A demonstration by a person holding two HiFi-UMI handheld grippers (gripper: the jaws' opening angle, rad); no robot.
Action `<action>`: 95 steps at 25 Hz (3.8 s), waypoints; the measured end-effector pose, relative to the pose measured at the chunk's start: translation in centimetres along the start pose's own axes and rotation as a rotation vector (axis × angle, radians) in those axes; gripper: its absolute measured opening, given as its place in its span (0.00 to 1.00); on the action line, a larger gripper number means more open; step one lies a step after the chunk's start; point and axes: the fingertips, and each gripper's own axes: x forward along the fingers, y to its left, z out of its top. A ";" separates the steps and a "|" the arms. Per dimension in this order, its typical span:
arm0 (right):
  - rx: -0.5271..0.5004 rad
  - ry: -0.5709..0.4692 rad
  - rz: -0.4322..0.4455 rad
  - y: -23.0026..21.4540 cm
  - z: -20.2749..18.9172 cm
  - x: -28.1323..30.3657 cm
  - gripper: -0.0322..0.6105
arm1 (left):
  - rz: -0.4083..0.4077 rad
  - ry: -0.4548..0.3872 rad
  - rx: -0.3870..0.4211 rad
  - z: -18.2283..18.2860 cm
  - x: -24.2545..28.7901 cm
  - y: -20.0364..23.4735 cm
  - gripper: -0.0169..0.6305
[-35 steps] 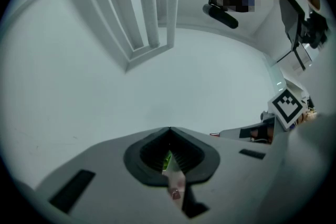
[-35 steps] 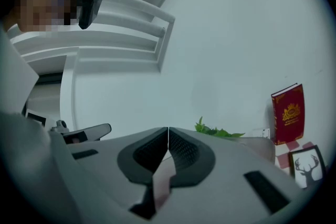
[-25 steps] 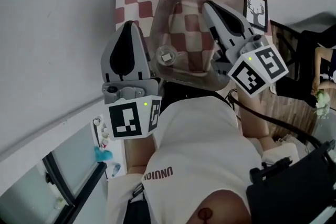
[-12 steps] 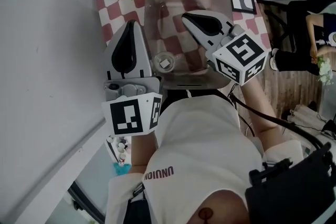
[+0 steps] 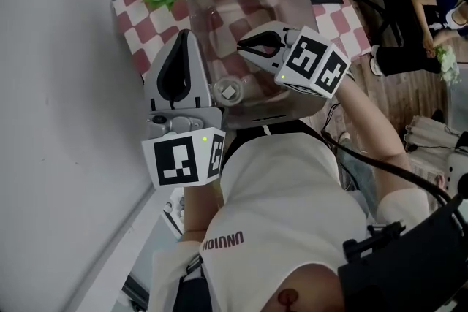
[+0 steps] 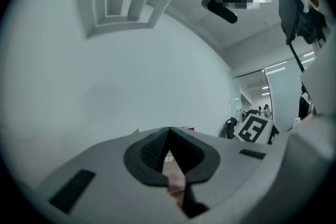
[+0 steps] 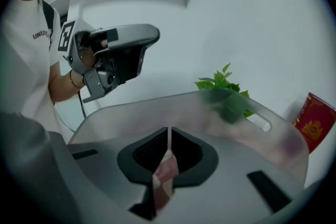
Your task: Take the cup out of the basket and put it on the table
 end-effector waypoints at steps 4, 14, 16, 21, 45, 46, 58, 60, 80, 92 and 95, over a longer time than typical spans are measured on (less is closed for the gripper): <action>-0.082 0.100 0.085 1.4 -1.6 1.2 0.08 | -0.042 0.009 -0.008 -0.3 0.8 -0.4 0.04; -0.286 0.349 0.235 3.5 -5.8 3.5 0.20 | -0.078 0.026 -0.029 -1.0 1.4 0.0 0.04; -0.314 0.379 0.268 3.7 -6.5 3.8 0.21 | -0.078 0.033 -0.036 -1.3 1.5 0.2 0.04; -0.371 0.443 0.342 4.3 -8.0 4.4 0.23 | -0.080 0.048 -0.043 -1.9 1.6 0.8 0.04; -0.456 0.610 0.504 6.2 -14.0 6.6 0.26 | -0.097 0.087 -0.071 -3.6 1.6 0.7 0.04; -0.453 0.613 0.509 6.3 -14.1 6.6 0.26 | -0.097 0.087 -0.071 -3.6 1.6 0.7 0.04; -0.471 0.610 0.526 7.0 -15.8 8.1 0.26 | -0.079 0.090 -0.067 -3.8 1.3 1.2 0.04; -0.486 0.611 0.527 7.0 -16.0 8.3 0.25 | -0.080 0.091 -0.068 -3.8 1.4 1.2 0.04; -0.563 0.622 0.507 7.3 -15.7 8.2 0.15 | -0.080 0.091 -0.063 -3.6 1.8 1.2 0.04; -0.560 0.626 0.498 7.3 -15.2 7.5 0.14 | -0.068 0.093 -0.063 -3.7 1.3 1.4 0.04; -0.552 0.621 0.486 7.0 -14.9 7.5 0.14 | -0.067 0.089 -0.062 -3.6 1.3 1.5 0.04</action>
